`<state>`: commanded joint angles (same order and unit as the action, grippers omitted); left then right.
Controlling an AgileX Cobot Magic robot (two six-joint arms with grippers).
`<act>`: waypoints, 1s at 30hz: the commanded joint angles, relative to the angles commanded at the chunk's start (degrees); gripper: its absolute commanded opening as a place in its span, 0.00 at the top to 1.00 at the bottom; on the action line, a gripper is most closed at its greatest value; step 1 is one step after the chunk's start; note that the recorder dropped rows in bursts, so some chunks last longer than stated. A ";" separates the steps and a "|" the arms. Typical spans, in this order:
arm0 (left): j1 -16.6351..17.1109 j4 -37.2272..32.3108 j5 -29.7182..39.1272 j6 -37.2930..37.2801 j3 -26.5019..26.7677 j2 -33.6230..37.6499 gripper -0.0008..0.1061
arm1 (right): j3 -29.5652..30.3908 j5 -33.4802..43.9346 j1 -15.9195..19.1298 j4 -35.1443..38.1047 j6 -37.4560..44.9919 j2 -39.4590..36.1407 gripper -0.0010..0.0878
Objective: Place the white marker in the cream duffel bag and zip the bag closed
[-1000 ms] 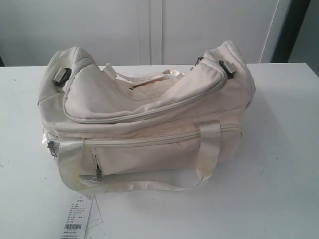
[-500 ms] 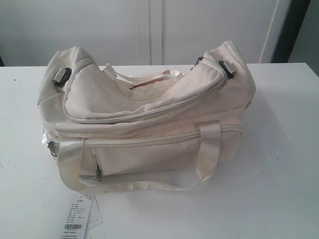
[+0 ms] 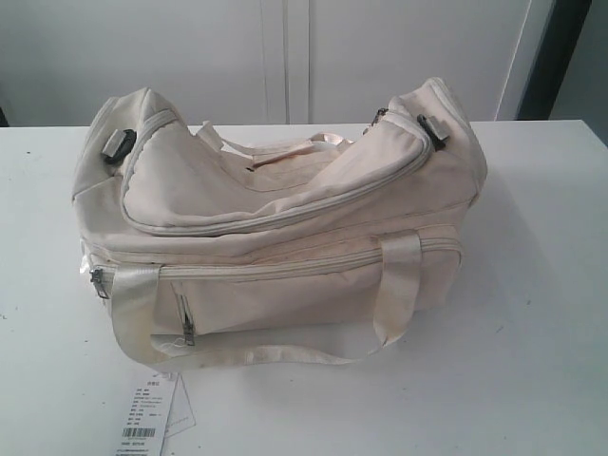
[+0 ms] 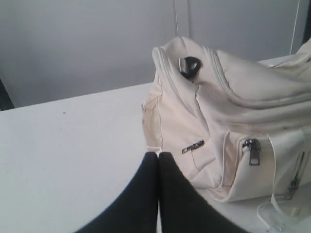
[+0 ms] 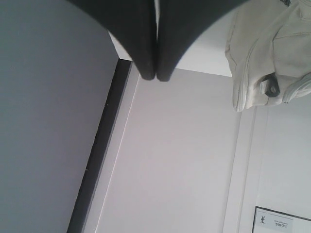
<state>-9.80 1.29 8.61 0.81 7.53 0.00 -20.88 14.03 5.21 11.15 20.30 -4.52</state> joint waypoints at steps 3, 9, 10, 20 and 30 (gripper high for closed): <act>0.00 0.00 0.00 0.00 -2.97 0.00 0.99 | 0.00 0.00 0.00 0.00 0.00 0.00 0.99; 0.00 0.34 0.00 0.00 -7.53 0.00 0.99 | 0.00 0.00 0.00 0.00 0.00 0.00 0.99; 0.00 0.34 0.00 0.00 -7.53 0.00 0.99 | 0.00 0.00 0.00 0.00 0.00 0.00 0.99; 0.00 0.62 3.30 0.00 -7.53 0.00 0.99 | 0.00 0.08 0.00 0.00 0.00 0.00 0.99; 0.00 0.62 3.47 0.54 -7.53 0.00 0.99 | 0.00 0.08 0.00 0.00 0.00 0.00 0.99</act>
<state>-9.80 1.91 12.08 1.35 0.00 0.00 -20.88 14.11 5.21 11.15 20.30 -4.52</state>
